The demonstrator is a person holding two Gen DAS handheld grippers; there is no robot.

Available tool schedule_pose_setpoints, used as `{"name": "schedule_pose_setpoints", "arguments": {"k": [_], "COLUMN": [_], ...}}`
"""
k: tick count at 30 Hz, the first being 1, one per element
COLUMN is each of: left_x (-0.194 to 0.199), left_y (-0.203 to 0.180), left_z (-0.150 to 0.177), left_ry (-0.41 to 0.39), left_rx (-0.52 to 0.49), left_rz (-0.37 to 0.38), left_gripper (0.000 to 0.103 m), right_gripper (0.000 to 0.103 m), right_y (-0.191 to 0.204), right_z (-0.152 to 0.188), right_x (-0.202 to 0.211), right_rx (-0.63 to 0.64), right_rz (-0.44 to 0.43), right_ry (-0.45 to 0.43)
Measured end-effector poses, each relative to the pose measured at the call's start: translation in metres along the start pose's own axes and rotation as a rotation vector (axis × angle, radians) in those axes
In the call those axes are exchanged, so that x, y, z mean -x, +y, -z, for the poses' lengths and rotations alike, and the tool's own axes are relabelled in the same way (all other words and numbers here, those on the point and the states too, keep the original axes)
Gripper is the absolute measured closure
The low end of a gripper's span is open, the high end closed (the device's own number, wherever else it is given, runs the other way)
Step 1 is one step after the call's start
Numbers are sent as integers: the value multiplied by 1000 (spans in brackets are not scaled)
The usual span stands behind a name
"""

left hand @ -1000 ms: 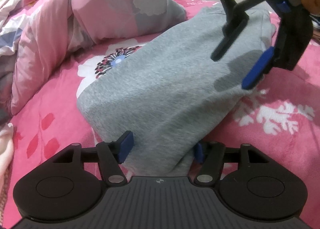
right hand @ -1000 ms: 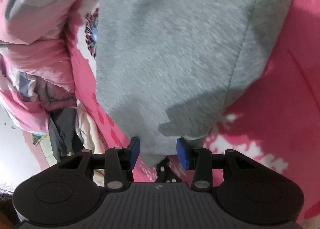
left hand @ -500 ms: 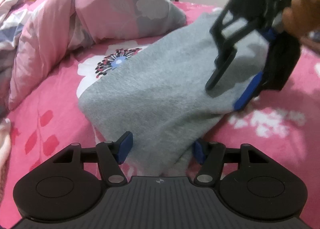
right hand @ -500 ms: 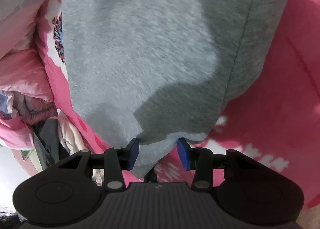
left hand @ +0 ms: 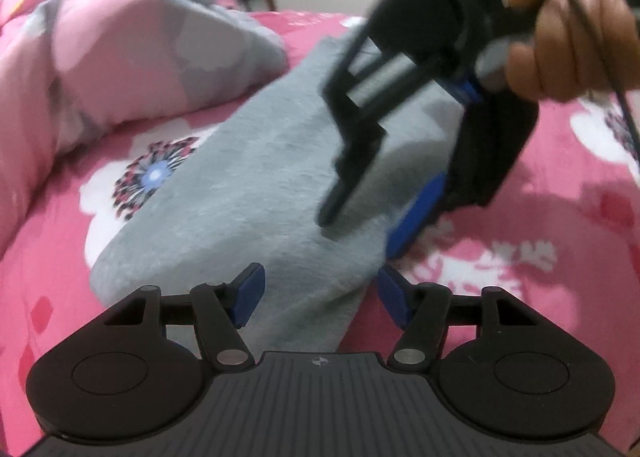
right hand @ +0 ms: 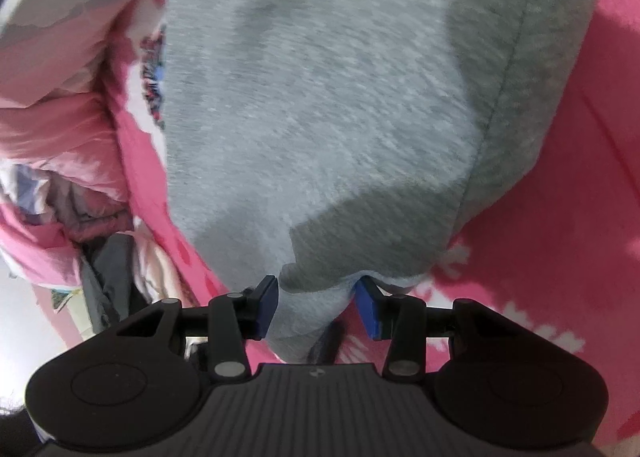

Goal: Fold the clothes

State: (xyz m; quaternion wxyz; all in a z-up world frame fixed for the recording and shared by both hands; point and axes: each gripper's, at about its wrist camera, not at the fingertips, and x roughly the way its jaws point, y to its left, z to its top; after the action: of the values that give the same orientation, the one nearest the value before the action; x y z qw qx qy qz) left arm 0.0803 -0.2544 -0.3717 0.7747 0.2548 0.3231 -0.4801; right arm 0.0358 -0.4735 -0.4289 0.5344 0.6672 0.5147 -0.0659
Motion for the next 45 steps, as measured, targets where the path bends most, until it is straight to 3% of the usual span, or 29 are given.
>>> {"name": "schedule_pose_setpoints", "arguments": {"k": [7, 13, 18, 27, 29, 33, 40, 45], "left_x": [-17, -18, -17, -27, -29, -32, -27, -20], "left_y": [3, 18, 24, 18, 18, 15, 5, 3], "left_z": [-4, -12, -15, -17, -17, -15, -15, -16], "left_ry": [44, 45, 41, 53, 61, 67, 31, 5], "left_rx": [-7, 128, 184, 84, 76, 39, -26, -29], "left_rz": [6, 77, 104, 107, 106, 104, 53, 32], "left_gripper": [51, 48, 48, 52, 59, 62, 82, 87], "right_gripper": [57, 56, 56, 56, 57, 57, 57, 56], "right_y": [1, 5, 8, 8, 6, 0, -8, -7], "right_z": [-1, -6, -6, -11, -12, -12, -15, -17], "right_x": [1, -1, 1, 3, 7, 21, 27, 20], "right_rx": [45, 75, 120, 139, 128, 101, 6, -17], "right_rz": [-56, -79, -95, -84, -92, -90, -71, -80], "right_ry": [-18, -12, -7, -10, -13, -39, -17, -32]}}
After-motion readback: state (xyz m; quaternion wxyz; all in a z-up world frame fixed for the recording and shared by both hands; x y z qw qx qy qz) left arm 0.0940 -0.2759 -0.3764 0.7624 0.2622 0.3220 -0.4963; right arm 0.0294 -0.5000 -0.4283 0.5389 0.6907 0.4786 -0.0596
